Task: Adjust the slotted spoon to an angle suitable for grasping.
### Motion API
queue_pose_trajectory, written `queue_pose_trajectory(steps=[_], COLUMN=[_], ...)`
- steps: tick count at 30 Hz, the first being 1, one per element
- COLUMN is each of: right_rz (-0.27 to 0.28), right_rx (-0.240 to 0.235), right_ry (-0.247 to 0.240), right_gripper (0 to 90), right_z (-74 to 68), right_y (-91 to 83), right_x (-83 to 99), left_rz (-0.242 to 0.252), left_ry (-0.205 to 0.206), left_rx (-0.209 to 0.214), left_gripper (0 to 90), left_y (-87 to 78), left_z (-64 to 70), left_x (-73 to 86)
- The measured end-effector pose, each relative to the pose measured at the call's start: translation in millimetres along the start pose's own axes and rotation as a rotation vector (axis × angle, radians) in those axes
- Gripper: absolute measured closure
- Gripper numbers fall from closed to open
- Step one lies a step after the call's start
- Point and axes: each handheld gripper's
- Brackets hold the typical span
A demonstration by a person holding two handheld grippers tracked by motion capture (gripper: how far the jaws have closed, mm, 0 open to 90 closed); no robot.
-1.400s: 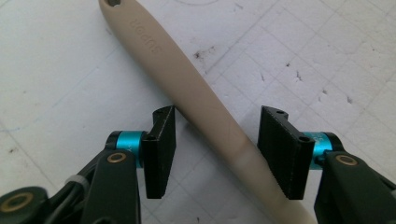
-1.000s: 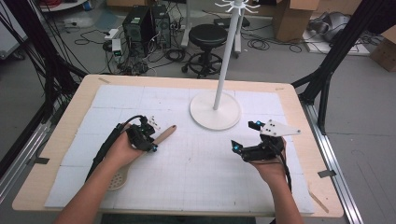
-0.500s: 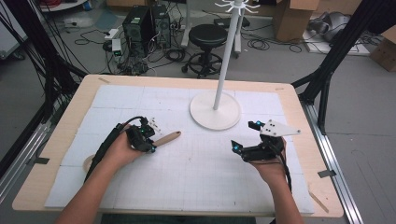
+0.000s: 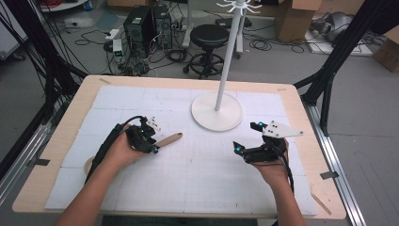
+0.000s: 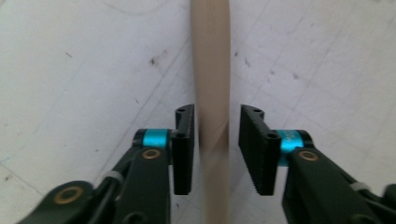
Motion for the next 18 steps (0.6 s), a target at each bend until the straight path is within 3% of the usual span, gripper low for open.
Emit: queue_pose_trajectory(steps=[3, 7, 9, 10, 11, 12, 18], right_rz=[0.0, 0.001, 0.002, 0.005, 0.005, 0.007, -0.001], right_rx=[0.0, -0.001, 0.0, 0.001, 0.001, 0.0, 0.002], right_ry=[-0.001, -0.002, -0.004, -0.007, -0.007, -0.005, -0.002], right_gripper=[2.5, 2.5, 2.5, 2.5, 2.5, 2.5, 2.5], right_z=[-0.1, -0.5, -0.4, 0.1, 0.1, 0.6, 0.4], right_y=[-0.1, 0.0, -0.3, -0.9, -0.9, -1.3, -0.1], right_x=[-0.1, -0.2, -0.5, -0.7, -0.7, -0.8, -0.4], left_rz=[0.03, 0.082, 0.123, 0.211, 0.211, 0.282, 0.352], left_ry=[-0.01, -0.035, -0.044, -0.054, -0.054, -0.072, -0.075], left_rx=[0.002, -0.025, -0.016, -0.007, -0.007, 0.009, -0.003], left_gripper=[56.1, 47.8, 45.8, 42.6, 41.7, 41.4, 36.4], left_y=[-6.1, -16.3, -24.3, -33.5, -33.5, -41.0, -53.2], left_z=[-1.0, -1.9, -2.7, -3.7, -3.7, -4.1, -6.2], left_x=[1.4, 2.0, 3.9, 8.0, 8.0, 13.3, 26.1])
Point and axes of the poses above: each handheld gripper's, and its own axes: y roughly forward along the jaws, x roughly out of its underside, z roughly to its right, and after that the axes turned 3 degrees about y, right-handed
